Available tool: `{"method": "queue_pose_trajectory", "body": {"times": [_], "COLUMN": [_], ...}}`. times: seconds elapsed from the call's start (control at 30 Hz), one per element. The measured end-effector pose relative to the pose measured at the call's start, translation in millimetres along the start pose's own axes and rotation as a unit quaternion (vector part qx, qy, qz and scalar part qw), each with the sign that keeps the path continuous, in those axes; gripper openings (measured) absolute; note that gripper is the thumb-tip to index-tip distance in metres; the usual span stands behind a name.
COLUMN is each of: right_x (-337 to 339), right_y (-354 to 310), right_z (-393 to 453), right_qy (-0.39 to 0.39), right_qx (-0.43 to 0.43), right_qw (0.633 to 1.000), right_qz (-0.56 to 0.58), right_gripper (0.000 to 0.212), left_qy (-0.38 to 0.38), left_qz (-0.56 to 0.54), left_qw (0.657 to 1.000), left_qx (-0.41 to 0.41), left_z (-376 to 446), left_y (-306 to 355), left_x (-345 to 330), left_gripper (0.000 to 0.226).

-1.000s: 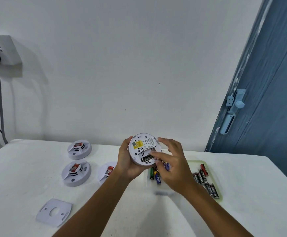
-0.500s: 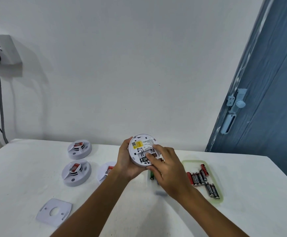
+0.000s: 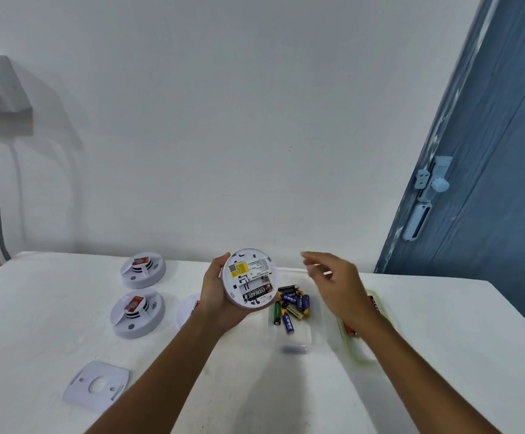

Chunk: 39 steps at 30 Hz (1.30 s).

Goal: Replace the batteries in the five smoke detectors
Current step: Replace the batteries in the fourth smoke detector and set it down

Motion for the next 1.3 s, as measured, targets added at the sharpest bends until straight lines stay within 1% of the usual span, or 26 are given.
{"method": "queue_pose_trajectory", "body": {"times": [0.03, 0.07, 0.13, 0.23, 0.33, 0.43, 0.5, 0.57, 0.63, 0.7, 0.73, 0.8, 0.87, 0.9, 0.93, 1.0, 1.03, 1.07, 1.13, 1.17, 1.23, 1.3], "right_x": [4.1, 5.2, 1.2, -14.0, -29.7, -42.7, -49.9, -55.1, -57.7, -59.1, -58.9, -58.3, -57.5, -56.5, -54.6, -48.4, -45.2, -42.6, -38.2, -36.7, -35.2, -34.1], "right_y": [6.0, 13.6, 24.9, 31.1, 29.6, 27.3, 26.0, 25.6, 28.0, 31.9, 33.3, 34.6, 34.6, 34.9, 35.6, 37.5, 38.9, 40.2, 39.5, 37.5, 34.0, 31.9], "right_z": [4.8, 7.9, 10.4, 12.5, 19.7, 27.2, 27.7, 25.6, 24.7, 25.8, 26.6, 27.6, 27.1, 27.2, 27.6, 28.4, 28.3, 27.8, 24.2, 22.1, 19.5, 18.2], "right_qy": [0.006, -0.008, -0.058, -0.106, -0.135, -0.16, -0.177, -0.192, -0.202, -0.207, -0.209, -0.204, -0.193, -0.18, -0.154, -0.079, -0.043, -0.016, 0.02, 0.033, 0.058, 0.066], "right_qx": [-0.032, -0.056, -0.077, -0.056, -0.04, 0.0, 0.027, 0.043, 0.045, 0.036, 0.029, 0.031, 0.042, 0.043, 0.043, 0.044, 0.058, 0.081, 0.124, 0.14, 0.167, 0.172], "right_qw": [0.999, 0.996, 0.987, 0.965, 0.926, 0.885, 0.861, 0.844, 0.837, 0.834, 0.834, 0.835, 0.843, 0.859, 0.886, 0.948, 0.969, 0.981, 0.988, 0.987, 0.983, 0.983], "right_qz": [-0.03, -0.064, -0.127, -0.232, -0.35, -0.437, -0.477, -0.498, -0.507, -0.51, -0.509, -0.51, -0.501, -0.478, -0.436, -0.304, -0.235, -0.176, -0.093, -0.071, -0.045, -0.022], "right_gripper": [0.027, 0.025, 0.024, 0.027, 0.034, 0.041, 0.039, 0.027, 0.022, 0.025, 0.026, 0.018, 0.022, 0.026, 0.027, 0.022, 0.018, 0.016, 0.017, 0.017, 0.017, 0.017], "left_qy": [0.001, 0.003, 0.009, 0.022, 0.033, 0.04, 0.043, 0.045, 0.046, 0.047, 0.047, 0.047, 0.049, 0.049, 0.047, 0.042, 0.038, 0.036, 0.032, 0.031, 0.028, 0.03], "left_qz": [-0.006, -0.009, -0.008, -0.011, -0.017, -0.019, -0.021, -0.024, -0.03, -0.033, -0.034, -0.037, -0.041, -0.042, -0.043, -0.052, -0.059, -0.067, -0.075, -0.075, -0.073, -0.072], "left_qw": [1.0, 1.0, 1.0, 1.0, 0.999, 0.999, 0.999, 0.999, 0.998, 0.998, 0.998, 0.998, 0.998, 0.998, 0.998, 0.997, 0.997, 0.997, 0.996, 0.996, 0.996, 0.996], "left_qx": [-0.001, -0.002, -0.005, -0.011, -0.015, -0.017, -0.018, -0.017, -0.014, -0.015, -0.015, -0.017, -0.019, -0.021, -0.023, -0.026, -0.029, -0.031, -0.034, -0.035, -0.038, -0.041], "left_z": [0.2, 0.4, 1.8, 5.1, 6.9, 6.2, 5.4, 5.3, 5.7, 5.9, 5.9, 6.3, 6.7, 7.0, 7.0, 6.4, 6.1, 5.8, 5.8, 6.0, 5.8, 5.8], "left_y": [1.1, 2.1, 2.9, 1.7, -0.2, -2.3, -2.9, -3.0, -2.2, -0.6, -0.1, 0.5, 0.7, 1.3, 1.8, 4.0, 5.2, 6.6, 9.1, 9.7, 10.1, 10.2], "left_x": [2.8, 5.0, 8.4, 12.2, 13.9, 12.2, 11.1, 10.5, 10.6, 11.1, 11.0, 11.0, 11.1, 11.0, 11.2, 11.2, 11.1, 11.0, 10.1, 9.6, 6.9, 4.7], "left_gripper": [0.053, 0.053, 0.054, 0.055, 0.054, 0.049, 0.048, 0.048, 0.048, 0.048, 0.049, 0.049, 0.05, 0.051, 0.052, 0.054, 0.054, 0.053, 0.051, 0.051, 0.051, 0.051]}}
Point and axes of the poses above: each hand's wrist, its own z-axis towards the middle knuckle, its own x-axis out of the back of the hand, y = z × x, the point moved 1 cm from there along z, towards the middle knuckle, and after that the axes turned 1 degree about y, right-handed, at the moved point
